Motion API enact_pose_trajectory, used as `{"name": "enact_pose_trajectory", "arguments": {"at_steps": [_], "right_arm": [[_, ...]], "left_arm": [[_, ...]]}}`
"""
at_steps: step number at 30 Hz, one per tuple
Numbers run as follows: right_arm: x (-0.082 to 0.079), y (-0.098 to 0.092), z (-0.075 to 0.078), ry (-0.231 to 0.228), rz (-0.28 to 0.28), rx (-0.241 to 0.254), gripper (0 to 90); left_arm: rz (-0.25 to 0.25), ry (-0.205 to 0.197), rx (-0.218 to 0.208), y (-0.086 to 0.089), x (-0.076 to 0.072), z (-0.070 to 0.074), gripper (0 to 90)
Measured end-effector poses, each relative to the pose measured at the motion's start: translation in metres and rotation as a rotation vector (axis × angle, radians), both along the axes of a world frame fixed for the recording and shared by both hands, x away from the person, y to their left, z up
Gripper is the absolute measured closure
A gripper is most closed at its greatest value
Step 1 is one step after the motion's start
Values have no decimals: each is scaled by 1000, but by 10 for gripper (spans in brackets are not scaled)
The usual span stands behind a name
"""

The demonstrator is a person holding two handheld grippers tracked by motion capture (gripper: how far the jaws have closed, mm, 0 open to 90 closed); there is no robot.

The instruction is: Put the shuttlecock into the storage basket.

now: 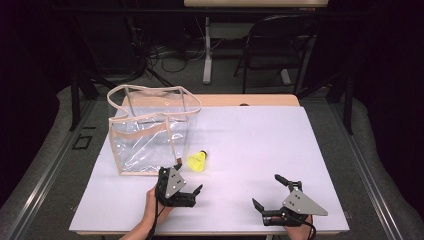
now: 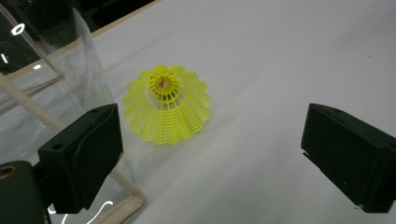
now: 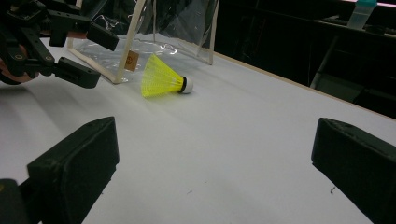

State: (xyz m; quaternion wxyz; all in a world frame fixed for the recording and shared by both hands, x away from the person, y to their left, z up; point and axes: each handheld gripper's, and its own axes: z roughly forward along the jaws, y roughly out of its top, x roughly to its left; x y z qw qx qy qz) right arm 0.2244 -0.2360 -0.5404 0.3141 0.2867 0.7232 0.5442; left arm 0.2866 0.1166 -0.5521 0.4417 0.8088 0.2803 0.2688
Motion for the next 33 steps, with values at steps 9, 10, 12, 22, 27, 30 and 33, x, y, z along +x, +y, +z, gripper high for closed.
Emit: {"name": "enact_pose_trajectory", "arguments": {"at_steps": [9, 10, 12, 22, 27, 30, 33], "right_arm": [[0, 0, 0, 3, 3, -1, 4], [0, 0, 0, 5, 3, 0, 4], [0, 0, 0, 7, 2, 0, 4], [0, 0, 0, 11, 5, -3, 5], [1, 0, -1, 17, 7, -3, 8], [1, 0, -1, 23, 9, -3, 9], [1, 0, -1, 26, 10, 0, 10]], "left_arm": [[10, 14, 24, -12, 7, 0, 190], [16, 17, 28, -13, 8, 0, 213], [20, 29, 36, -16, 10, 0, 263], [41, 77, 57, -26, 22, -2, 441], [53, 99, 66, -31, 29, -3, 514], [62, 110, 79, -33, 31, -5, 554], [69, 121, 82, -35, 34, -7, 583]]}}
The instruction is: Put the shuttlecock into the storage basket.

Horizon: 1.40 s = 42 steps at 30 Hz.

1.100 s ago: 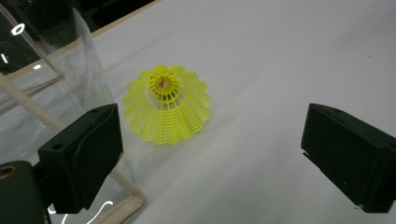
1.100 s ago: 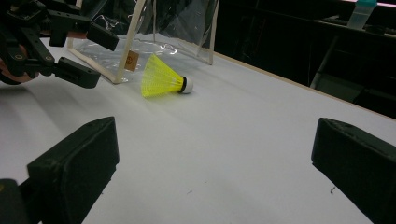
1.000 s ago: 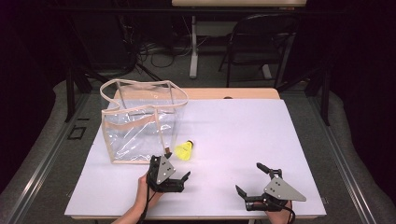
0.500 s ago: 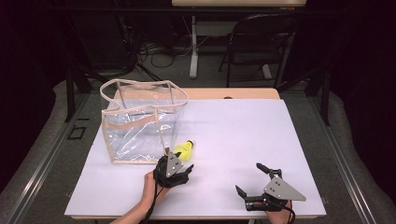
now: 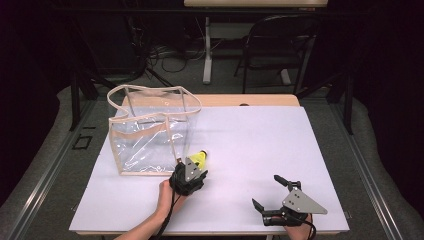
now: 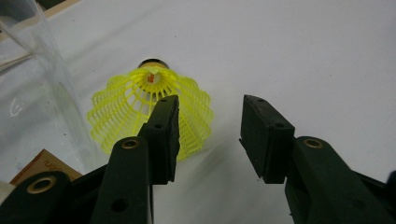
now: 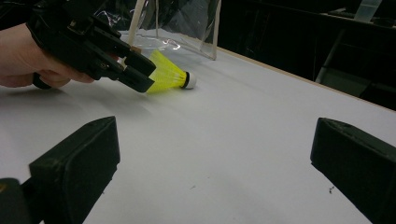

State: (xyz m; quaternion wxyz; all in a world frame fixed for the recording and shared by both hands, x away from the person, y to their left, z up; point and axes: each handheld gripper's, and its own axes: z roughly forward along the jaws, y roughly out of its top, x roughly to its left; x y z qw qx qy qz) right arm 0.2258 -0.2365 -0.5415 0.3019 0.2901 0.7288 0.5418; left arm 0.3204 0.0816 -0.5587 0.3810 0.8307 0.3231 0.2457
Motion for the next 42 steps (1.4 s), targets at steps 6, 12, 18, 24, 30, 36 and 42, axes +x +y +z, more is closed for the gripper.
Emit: {"name": "enact_pose_trajectory", "arguments": {"at_steps": [6, 12, 18, 24, 30, 36, 42], "right_arm": [[0, -1, 0, 2, 1, -1, 11], [0, -1, 0, 4, 0, -2, 12], [1, 0, 0, 8, 1, -4, 15], [1, 0, 0, 8, 2, -5, 16], [0, 0, 0, 9, 1, -6, 17], [0, -1, 0, 8, -1, -7, 17], [0, -1, 0, 10, -2, -6, 18]], "left_arm": [[9, 3, 8, -1, 3, -2, 664], [10, 1, 6, -1, 5, -3, 757], [-2, 7, 6, -1, 5, -5, 865], [1, 1, 9, 0, 5, -5, 900], [4, -21, 4, 3, 4, -2, 900], [-12, -35, -5, 5, 3, 0, 900], [-35, -55, -23, 6, 1, 5, 900]]}}
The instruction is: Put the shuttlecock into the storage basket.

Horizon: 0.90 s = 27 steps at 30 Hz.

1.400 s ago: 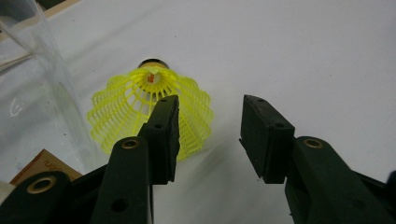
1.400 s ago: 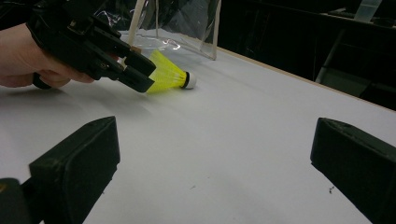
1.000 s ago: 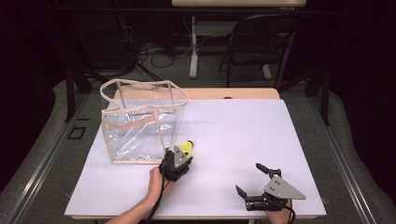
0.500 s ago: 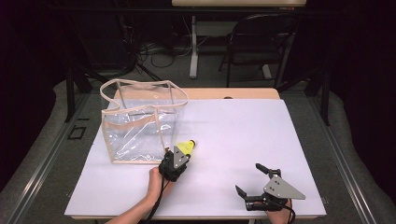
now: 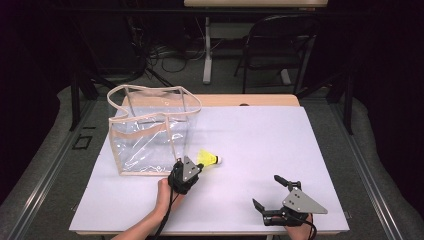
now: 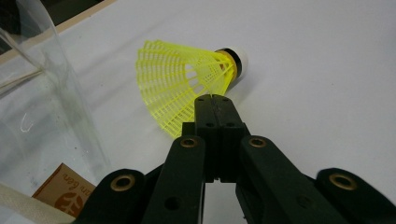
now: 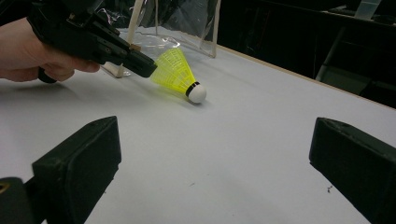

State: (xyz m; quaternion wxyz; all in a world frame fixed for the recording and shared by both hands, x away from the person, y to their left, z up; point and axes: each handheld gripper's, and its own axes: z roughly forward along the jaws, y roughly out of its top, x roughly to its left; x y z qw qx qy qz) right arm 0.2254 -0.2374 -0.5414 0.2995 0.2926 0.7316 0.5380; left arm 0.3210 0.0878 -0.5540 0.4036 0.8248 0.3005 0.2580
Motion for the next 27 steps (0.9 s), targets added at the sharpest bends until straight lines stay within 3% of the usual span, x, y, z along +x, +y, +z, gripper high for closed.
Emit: {"name": "enact_pose_trajectory", "arguments": {"at_steps": [7, 27], "right_arm": [[0, 0, 0, -4, 1, -1, 18], [0, 0, 0, -1, -1, 0, 19]], "left_arm": [[-20, -23, -20, 4, -3, 7, 900], [-84, -13, -112, 16, -4, 23, 900]]}}
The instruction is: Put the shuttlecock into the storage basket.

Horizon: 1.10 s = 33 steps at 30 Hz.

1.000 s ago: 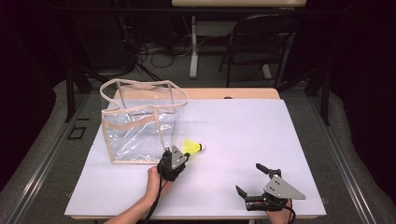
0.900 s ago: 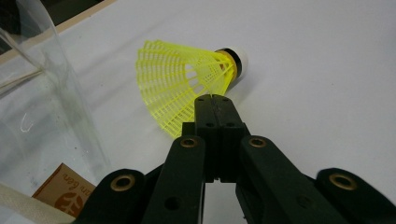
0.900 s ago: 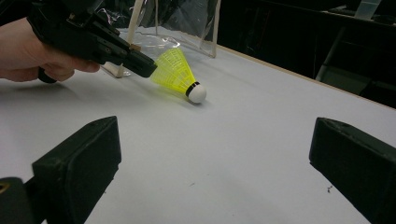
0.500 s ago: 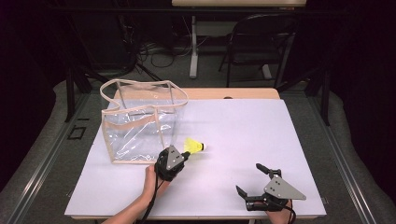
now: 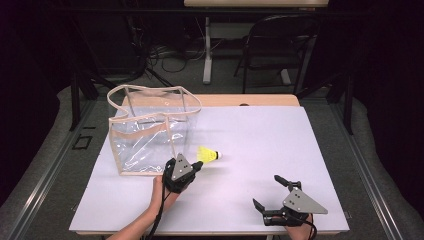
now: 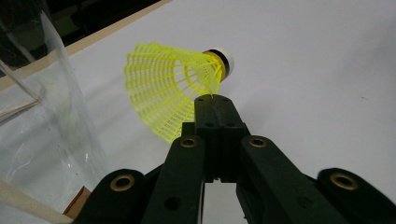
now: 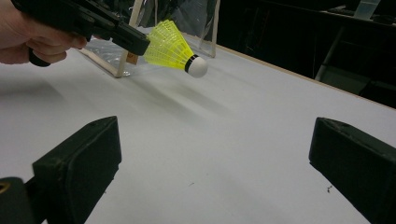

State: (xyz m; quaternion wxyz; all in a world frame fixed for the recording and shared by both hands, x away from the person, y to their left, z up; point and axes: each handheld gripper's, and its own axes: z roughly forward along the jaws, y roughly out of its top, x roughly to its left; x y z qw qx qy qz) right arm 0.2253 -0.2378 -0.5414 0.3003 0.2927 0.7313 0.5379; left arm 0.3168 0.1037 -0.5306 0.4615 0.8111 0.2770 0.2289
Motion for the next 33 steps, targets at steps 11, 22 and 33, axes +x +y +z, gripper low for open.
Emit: {"name": "enact_pose_trajectory", "arguments": {"at_steps": [11, 22, 33], "right_arm": [[0, 0, 0, 2, -1, -1, 19], [0, 0, 0, 2, -2, -1, 20], [0, 0, 0, 2, -2, -2, 21]], "left_arm": [[-8, -11, -50, 8, 0, 9, 900], [-13, -25, -65, 10, -2, 16, 900], [-16, -44, -79, 16, -3, 24, 900]]}}
